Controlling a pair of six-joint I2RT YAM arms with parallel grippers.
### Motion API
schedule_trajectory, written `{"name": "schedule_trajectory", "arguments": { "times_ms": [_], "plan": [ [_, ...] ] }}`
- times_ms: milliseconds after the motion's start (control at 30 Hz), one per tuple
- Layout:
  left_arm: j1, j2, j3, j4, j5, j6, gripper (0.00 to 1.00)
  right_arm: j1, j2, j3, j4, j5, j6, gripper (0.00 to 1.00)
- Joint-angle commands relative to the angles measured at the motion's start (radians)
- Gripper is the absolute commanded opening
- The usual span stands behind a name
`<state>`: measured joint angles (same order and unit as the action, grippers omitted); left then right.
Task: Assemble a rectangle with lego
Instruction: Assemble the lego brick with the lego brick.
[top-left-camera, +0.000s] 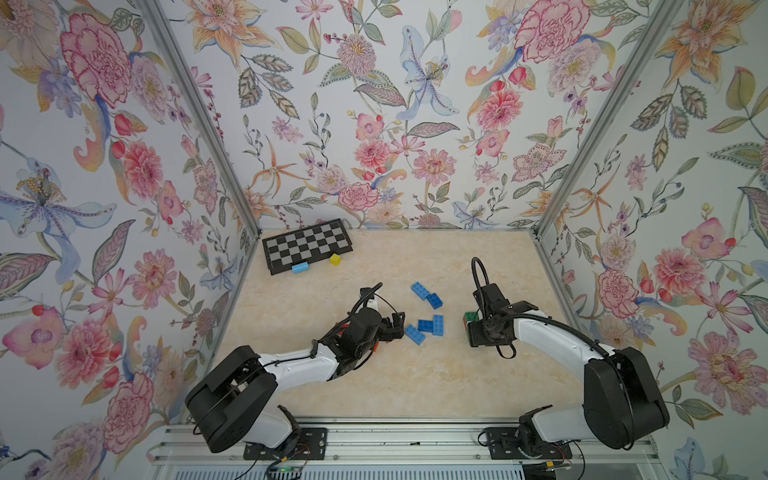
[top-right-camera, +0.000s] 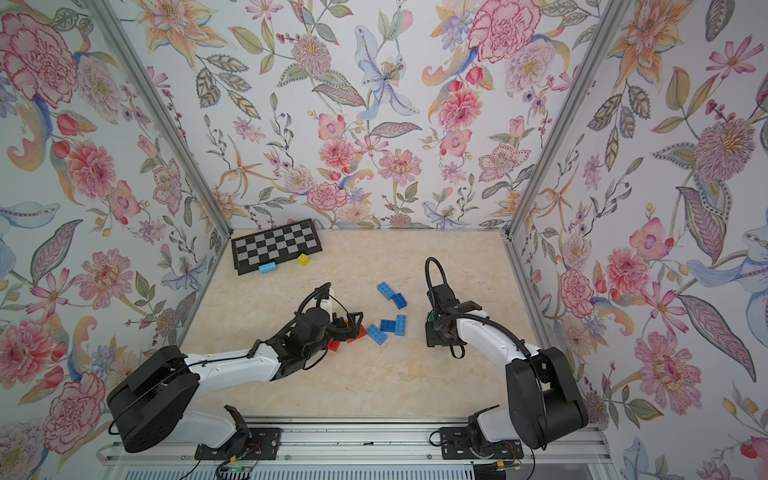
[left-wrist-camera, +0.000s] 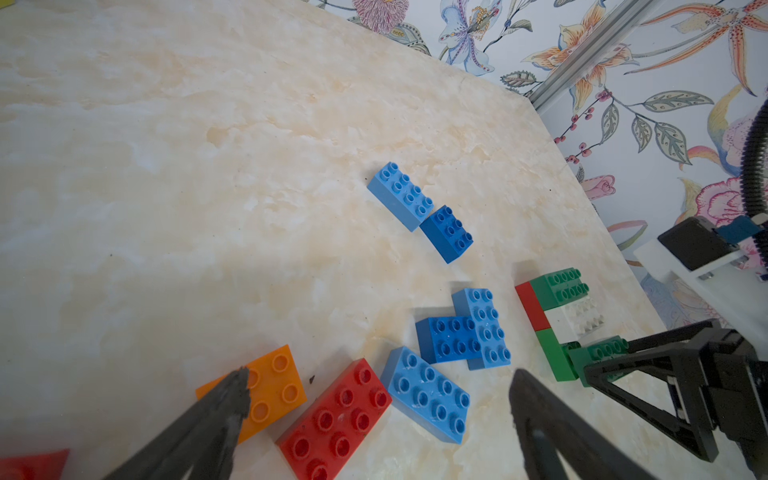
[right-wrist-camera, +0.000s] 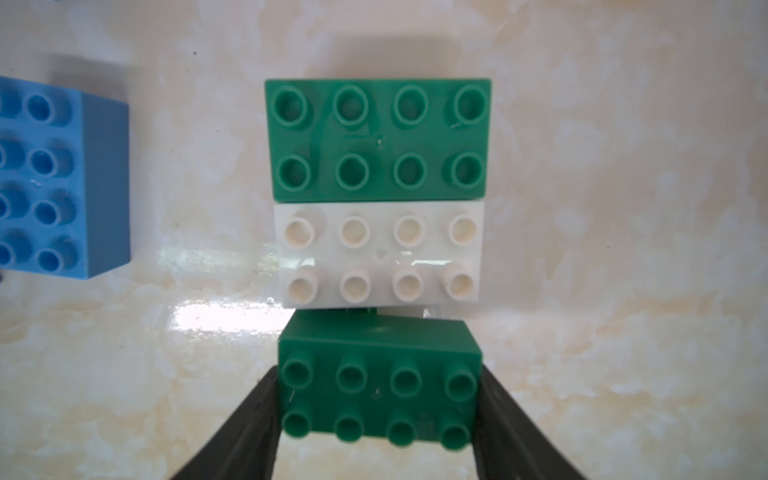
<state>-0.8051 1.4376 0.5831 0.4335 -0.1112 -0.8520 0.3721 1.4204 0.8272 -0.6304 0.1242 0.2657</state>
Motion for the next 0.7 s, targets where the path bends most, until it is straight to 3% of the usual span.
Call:
{"name": "schedule_trajectory", "arguments": {
  "times_ms": [0,667],
  "plan": [
    [0.010,0.000,0.014,0.012,-0.006,-0.002,0.99,-0.004,0.017,0.028,-0.009,0.032,-0.018,0.33],
    [0.012,-0.003,0.002,0.020,-0.007,-0.012,0.99,-0.025,0.067,0.032,-0.007,-0.028,-0.031,0.34]
  ]
}}
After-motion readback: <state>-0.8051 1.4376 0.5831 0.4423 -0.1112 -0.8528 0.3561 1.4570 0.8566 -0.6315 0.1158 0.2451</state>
